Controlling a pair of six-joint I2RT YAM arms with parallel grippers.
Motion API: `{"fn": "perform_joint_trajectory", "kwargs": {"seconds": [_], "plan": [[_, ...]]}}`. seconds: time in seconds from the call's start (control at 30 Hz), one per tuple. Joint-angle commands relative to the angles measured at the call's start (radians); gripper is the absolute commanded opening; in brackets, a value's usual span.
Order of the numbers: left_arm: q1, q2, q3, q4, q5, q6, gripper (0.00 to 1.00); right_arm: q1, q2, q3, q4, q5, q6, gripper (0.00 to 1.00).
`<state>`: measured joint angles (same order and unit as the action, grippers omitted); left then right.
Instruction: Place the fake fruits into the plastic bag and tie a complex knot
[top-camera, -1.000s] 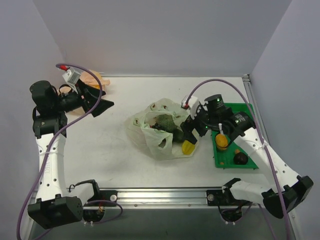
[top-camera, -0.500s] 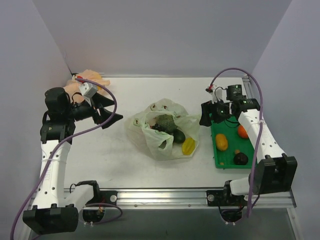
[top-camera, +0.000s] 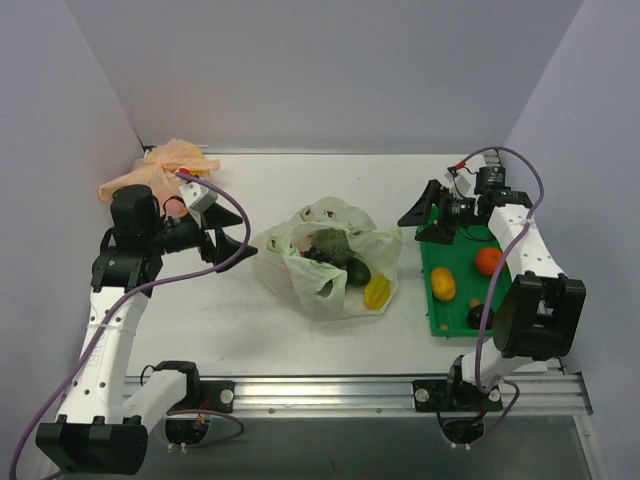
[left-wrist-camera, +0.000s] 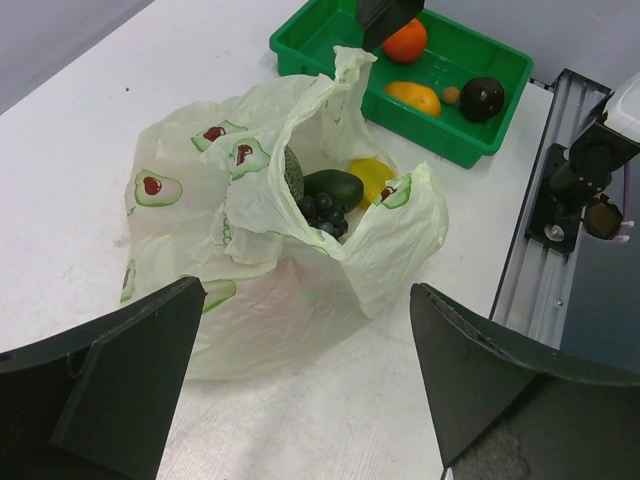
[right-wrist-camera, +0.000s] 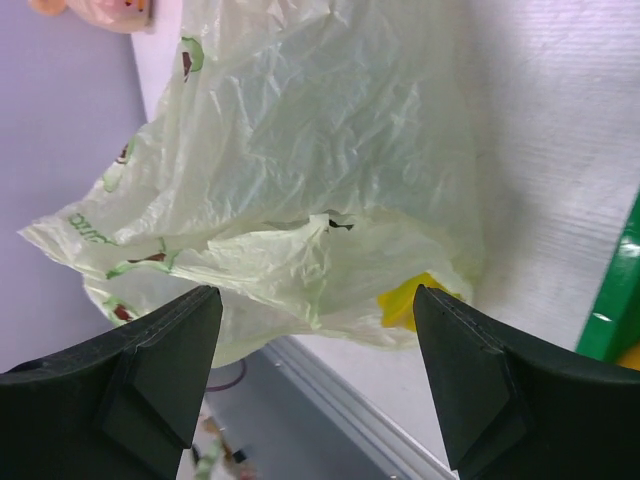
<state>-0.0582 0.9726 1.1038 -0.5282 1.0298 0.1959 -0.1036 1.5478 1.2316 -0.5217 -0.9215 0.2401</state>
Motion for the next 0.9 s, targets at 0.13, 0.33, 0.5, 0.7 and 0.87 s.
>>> {"fn": "perform_joint_trajectory", "kwargs": {"seconds": [0.13, 0.33, 0.5, 0.7, 0.87], "plan": [[-0.011, -0.003, 0.016, 0.008, -0.016, 0.046, 0.97, 0.024, 0.063, -0.018, 0.017, -0.112, 0.165, 0.77], [-0.029, 0.009, 0.024, 0.011, -0.025, 0.079, 0.97, 0.057, 0.101, -0.006, 0.022, -0.099, 0.16, 0.65], [-0.032, 0.015, 0.031, 0.011, -0.039, 0.088, 0.97, 0.067, 0.115, -0.001, 0.022, -0.122, 0.165, 0.38], [-0.048, 0.029, 0.039, 0.011, -0.033, 0.099, 0.97, 0.065, 0.087, -0.018, 0.017, -0.139, 0.157, 0.0], [-0.161, 0.057, 0.099, -0.048, -0.062, 0.154, 0.97, 0.061, 0.052, -0.035, 0.019, -0.134, 0.146, 0.0]]}}
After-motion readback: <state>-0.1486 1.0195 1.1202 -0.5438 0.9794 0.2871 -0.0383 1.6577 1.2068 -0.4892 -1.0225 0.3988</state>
